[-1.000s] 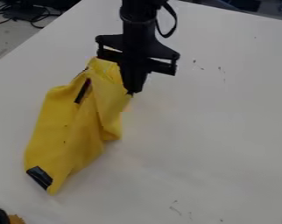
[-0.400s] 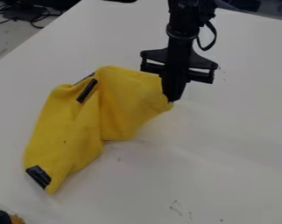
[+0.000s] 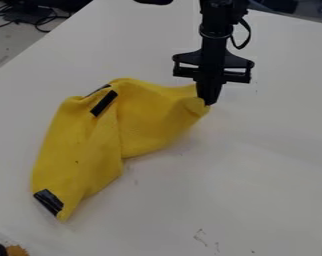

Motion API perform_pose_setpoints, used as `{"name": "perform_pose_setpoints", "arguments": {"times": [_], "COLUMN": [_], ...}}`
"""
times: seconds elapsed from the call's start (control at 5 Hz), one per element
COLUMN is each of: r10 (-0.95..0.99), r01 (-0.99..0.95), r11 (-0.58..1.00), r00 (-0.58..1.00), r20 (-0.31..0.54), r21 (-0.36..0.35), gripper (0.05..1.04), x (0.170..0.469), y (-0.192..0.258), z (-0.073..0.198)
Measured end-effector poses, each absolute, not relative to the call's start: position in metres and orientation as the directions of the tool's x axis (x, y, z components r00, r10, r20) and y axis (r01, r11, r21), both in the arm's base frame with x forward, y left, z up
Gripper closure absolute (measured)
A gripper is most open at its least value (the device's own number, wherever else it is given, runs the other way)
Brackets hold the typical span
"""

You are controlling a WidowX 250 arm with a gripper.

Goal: Unfold the cloth from bottom left to top right

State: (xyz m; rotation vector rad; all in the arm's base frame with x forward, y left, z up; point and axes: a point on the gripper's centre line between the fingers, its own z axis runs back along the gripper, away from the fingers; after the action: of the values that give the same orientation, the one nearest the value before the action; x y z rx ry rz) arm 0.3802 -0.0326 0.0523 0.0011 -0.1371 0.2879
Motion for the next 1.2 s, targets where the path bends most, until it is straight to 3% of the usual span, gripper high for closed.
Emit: {"name": "perform_pose_setpoints", "arguments": {"times": [0.4, 0.6, 1.0, 1.2], "r10": [0.324, 0.324, 0.324, 0.319], "r01": [-0.315, -0.313, -0.317, -0.313], "r11": [0.945, 0.945, 0.946, 0.948], "r00": [0.938, 0.936, 0.939, 0.938], "r20": [0.128, 0.136, 0.112, 0.136], "r21": [-0.086, -0.093, -0.076, -0.066], "gripper": [0.989, 0.818, 0.232, 0.068], "x": [0.398, 0.400, 0.390, 0.390], "y": [-0.039, -0.040, -0.039, -0.036], "z": [0.035, 0.035, 0.025, 0.034]}}
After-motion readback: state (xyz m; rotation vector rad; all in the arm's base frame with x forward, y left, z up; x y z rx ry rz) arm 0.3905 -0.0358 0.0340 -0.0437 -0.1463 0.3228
